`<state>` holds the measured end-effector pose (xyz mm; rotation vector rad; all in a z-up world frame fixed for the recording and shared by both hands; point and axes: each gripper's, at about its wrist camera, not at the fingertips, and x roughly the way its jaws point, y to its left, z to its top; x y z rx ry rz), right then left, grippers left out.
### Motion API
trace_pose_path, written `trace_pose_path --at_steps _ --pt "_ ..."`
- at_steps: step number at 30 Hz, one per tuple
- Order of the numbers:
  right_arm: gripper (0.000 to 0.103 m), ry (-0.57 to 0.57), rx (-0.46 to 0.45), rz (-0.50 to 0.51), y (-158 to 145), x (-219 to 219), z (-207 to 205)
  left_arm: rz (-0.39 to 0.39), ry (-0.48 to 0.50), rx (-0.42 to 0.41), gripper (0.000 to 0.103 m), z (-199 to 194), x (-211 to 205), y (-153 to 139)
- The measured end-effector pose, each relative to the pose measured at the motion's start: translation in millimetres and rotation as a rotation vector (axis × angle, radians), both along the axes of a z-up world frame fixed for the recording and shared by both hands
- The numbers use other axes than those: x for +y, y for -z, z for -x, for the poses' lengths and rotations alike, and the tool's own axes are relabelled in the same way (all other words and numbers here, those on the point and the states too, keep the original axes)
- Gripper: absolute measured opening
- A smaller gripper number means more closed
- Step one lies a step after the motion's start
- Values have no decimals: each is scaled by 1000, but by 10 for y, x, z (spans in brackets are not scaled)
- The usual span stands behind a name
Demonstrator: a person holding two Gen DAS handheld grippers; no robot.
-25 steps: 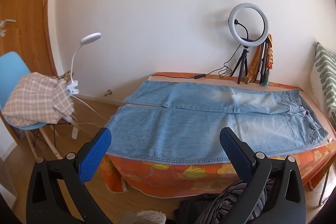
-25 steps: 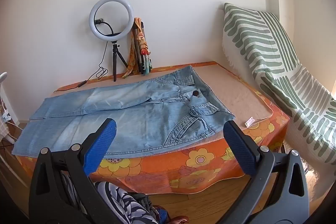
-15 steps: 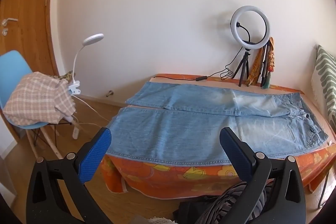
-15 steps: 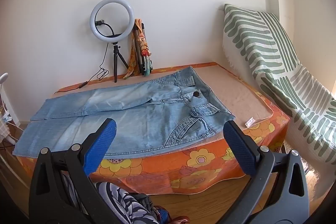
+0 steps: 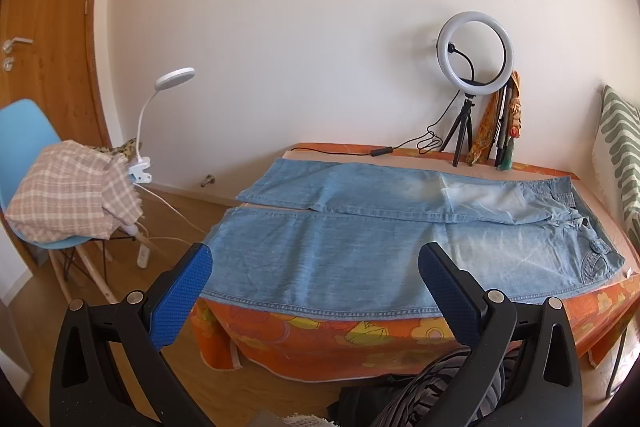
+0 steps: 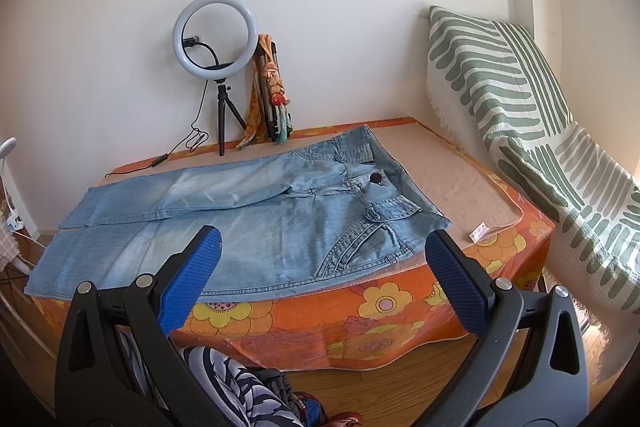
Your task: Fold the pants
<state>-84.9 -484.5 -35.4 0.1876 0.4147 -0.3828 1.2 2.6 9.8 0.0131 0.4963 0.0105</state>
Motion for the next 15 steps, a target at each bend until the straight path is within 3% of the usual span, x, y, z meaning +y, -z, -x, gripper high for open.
trace_pose_path --at_steps 15 --pt "103 2 -1 -7 16 0 -17 -4 4 -1 103 -2 -60 6"
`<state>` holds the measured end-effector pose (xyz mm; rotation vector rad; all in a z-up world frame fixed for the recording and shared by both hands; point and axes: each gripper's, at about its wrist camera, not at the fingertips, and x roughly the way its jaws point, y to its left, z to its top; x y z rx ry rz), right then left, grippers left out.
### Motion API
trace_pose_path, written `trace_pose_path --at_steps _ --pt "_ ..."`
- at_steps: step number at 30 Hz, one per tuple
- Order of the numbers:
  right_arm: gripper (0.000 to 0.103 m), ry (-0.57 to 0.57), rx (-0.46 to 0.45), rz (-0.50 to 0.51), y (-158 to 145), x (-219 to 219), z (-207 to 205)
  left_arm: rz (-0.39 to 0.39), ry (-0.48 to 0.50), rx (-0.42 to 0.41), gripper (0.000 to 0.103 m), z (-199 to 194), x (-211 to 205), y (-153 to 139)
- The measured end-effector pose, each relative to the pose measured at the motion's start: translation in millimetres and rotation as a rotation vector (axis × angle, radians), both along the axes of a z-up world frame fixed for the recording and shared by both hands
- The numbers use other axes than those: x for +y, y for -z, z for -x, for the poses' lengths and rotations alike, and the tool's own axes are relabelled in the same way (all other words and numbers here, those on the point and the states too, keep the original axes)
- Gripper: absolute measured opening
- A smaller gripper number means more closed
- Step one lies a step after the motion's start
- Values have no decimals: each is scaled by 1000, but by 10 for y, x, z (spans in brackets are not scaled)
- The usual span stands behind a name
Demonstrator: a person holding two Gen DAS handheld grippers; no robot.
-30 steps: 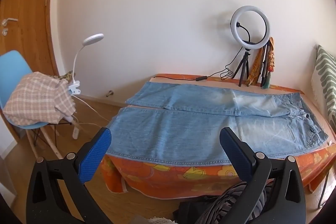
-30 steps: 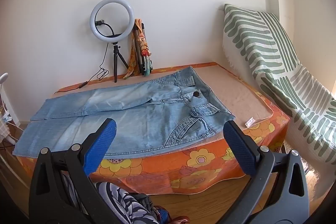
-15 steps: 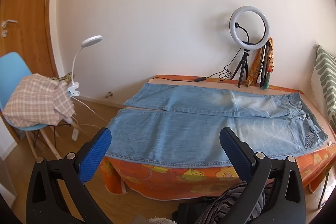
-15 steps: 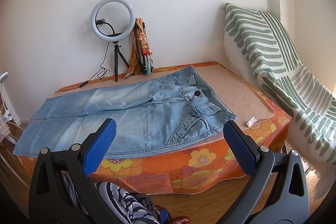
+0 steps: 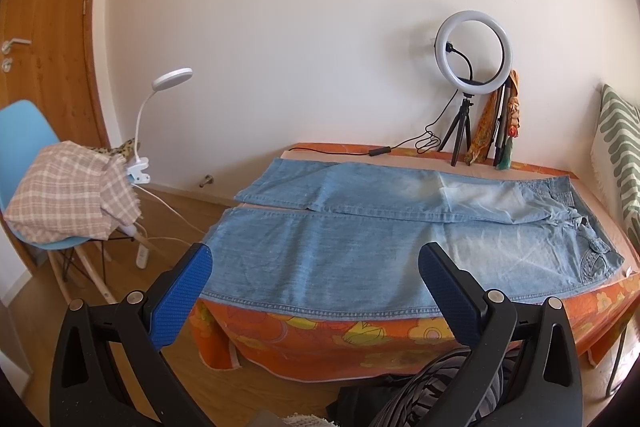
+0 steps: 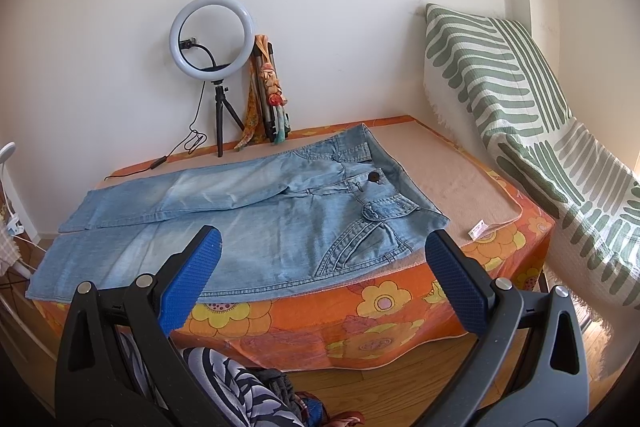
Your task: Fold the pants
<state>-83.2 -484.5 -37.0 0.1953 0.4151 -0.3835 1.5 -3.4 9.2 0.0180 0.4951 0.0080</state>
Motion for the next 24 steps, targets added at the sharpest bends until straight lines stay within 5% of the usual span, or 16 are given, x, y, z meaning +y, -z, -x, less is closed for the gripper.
trace_pose_path --at_steps 24 --pt "103 0 -1 -7 25 11 -31 -3 10 0 103 -5 -58 9"
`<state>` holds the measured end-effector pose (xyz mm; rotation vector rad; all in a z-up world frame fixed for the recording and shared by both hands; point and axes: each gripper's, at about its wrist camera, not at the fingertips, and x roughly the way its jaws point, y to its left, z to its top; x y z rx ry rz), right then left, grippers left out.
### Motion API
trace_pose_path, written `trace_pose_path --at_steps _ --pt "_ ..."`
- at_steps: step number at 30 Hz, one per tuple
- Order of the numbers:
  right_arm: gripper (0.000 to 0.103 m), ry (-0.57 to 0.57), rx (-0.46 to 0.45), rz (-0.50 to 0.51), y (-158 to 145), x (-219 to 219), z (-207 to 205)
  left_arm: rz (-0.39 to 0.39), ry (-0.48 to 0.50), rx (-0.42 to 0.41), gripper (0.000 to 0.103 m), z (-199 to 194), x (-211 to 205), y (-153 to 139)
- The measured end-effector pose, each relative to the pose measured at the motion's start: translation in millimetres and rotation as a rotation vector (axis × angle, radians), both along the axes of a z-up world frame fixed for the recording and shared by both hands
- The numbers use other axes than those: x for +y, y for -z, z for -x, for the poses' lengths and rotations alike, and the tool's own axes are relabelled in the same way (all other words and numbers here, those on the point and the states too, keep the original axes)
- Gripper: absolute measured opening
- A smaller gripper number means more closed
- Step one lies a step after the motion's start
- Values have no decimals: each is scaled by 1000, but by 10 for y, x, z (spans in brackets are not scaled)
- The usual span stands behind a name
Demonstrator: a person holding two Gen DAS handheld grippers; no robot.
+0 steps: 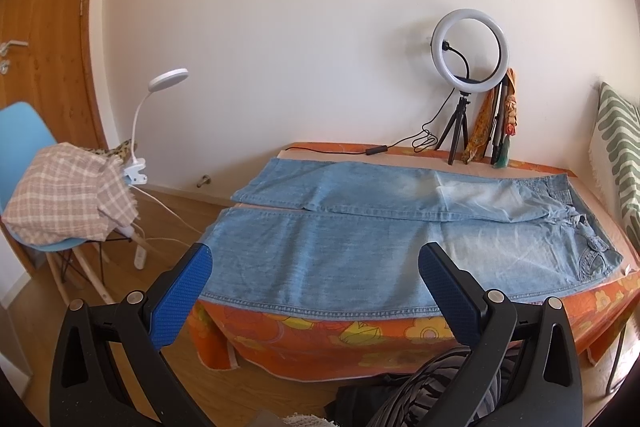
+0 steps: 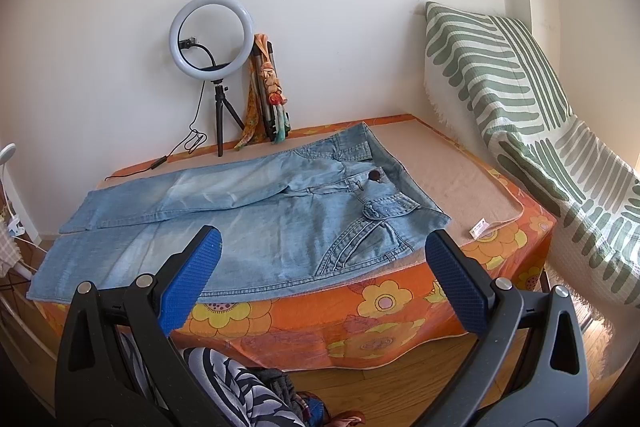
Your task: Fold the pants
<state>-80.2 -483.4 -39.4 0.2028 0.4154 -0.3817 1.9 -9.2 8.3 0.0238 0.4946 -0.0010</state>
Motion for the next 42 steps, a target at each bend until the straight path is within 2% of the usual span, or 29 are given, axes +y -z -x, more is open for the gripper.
trace_pose_path --at_steps 27,31,35,42 --pt "103 -5 4 -3 10 -50 -36 -28 3 8 103 -33 13 38" --pt "103 -14 5 4 2 46 -102 -11 6 26 103 -52 71 84" --pt "103 -41 1 6 -45 53 -164 7 -12 57 103 -104 148 139" --pt "103 -141 8 39 -130 112 -430 -61 -20 73 103 -286 232 176"
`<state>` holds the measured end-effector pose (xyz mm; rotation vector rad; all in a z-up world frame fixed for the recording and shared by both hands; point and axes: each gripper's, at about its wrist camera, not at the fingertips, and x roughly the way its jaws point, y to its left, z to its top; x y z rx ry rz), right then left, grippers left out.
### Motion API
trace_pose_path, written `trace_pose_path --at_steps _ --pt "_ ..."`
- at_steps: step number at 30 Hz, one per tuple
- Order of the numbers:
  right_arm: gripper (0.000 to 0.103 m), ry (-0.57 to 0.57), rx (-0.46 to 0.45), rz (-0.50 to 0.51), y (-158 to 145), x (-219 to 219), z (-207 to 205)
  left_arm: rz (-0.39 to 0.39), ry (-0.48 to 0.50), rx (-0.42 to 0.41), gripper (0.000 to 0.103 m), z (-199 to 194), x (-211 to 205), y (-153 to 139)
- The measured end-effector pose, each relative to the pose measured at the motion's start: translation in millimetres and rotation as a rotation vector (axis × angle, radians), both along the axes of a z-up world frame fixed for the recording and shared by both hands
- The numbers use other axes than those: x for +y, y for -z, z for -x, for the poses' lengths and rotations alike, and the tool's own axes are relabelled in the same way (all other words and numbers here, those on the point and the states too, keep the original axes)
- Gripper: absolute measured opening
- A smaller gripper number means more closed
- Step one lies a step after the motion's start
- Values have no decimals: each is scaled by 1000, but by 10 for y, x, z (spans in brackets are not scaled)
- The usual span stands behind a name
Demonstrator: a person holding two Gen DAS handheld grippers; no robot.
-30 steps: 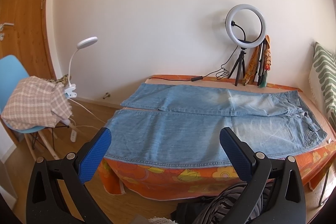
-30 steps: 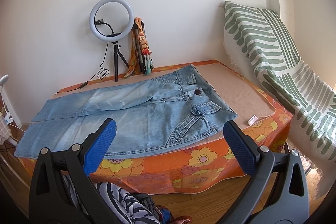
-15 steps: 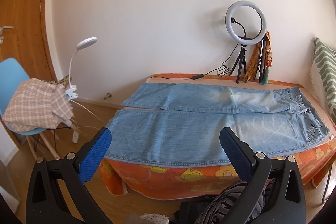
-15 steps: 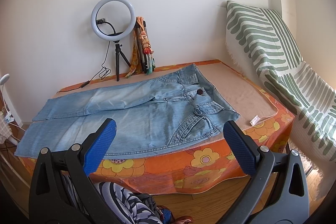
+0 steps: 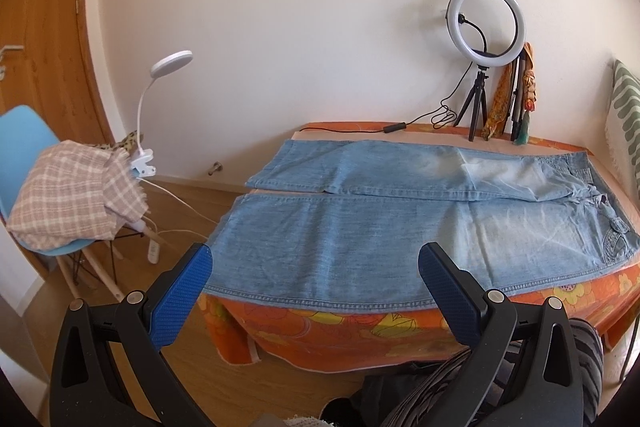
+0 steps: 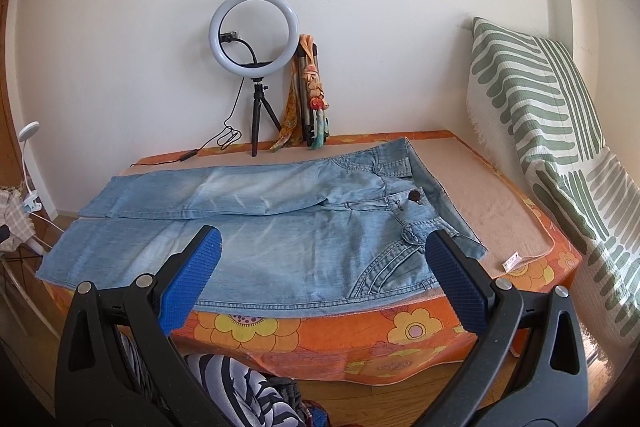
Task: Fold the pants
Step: 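Lower the right tool onto the jeans leg ends and close it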
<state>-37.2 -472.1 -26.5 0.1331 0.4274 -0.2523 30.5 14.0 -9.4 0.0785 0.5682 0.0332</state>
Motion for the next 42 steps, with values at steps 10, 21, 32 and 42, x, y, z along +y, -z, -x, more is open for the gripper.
trace_pose_path --at_steps 10,21,32,42 --pt "103 -163 39 -67 -44 -202 -858 36 -41 95 103 -533 289 186" --pt "103 -306 70 64 -144 -165 -2124 95 -42 202 102 -1375 524 391" --pt "103 -433 173 46 -21 -83 -3502 8 -45 227 101 -2251 479 433" --pt "103 -543 341 34 522 188 -4599 45 -40 316 87 -3150 433 783"
